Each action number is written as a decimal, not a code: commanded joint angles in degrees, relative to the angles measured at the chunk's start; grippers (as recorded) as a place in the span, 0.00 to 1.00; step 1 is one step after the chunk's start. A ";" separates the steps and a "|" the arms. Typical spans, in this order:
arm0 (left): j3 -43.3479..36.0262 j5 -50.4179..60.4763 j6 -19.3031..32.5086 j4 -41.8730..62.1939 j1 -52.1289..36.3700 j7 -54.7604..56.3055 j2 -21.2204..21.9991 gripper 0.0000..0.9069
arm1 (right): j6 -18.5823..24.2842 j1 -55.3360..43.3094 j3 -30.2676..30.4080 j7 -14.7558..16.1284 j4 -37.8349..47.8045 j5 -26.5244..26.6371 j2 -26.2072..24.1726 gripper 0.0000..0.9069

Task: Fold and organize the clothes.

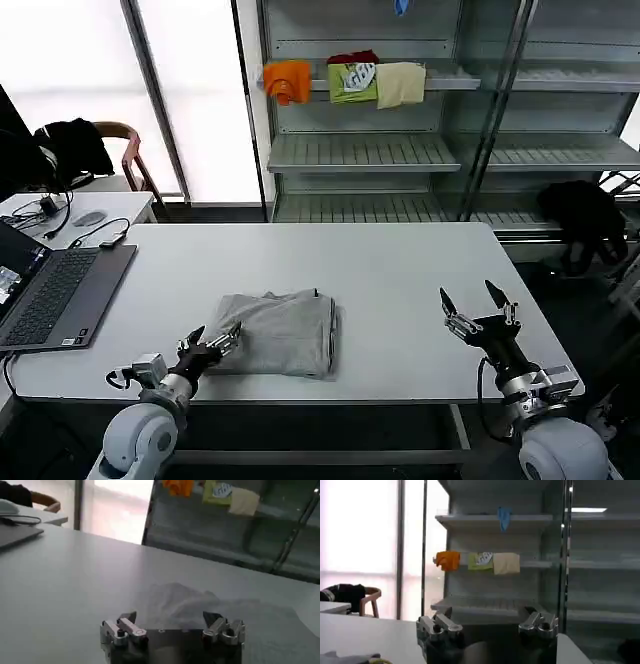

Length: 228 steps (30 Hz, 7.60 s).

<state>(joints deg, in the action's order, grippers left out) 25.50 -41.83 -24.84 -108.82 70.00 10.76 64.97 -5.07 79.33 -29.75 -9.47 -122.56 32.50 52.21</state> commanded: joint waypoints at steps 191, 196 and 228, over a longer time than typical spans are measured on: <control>5.16 19.70 24.88 -13.24 19.60 2.94 -6.87 1.00 | 18.77 27.47 -17.08 -7.65 -3.06 -4.99 2.49 1.00; 4.92 19.91 24.96 -14.62 19.49 2.61 -6.34 1.00 | 18.72 26.98 -14.15 -7.16 -3.80 -6.61 3.67 1.00; 4.66 21.78 24.94 -12.40 20.15 1.64 -3.68 1.00 | 17.76 22.26 -10.24 -8.96 -2.18 -8.80 4.58 1.00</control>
<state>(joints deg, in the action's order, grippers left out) 30.05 -20.02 -0.35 -121.93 89.88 12.41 60.78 12.51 102.33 -41.19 -18.60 -125.32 24.08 56.71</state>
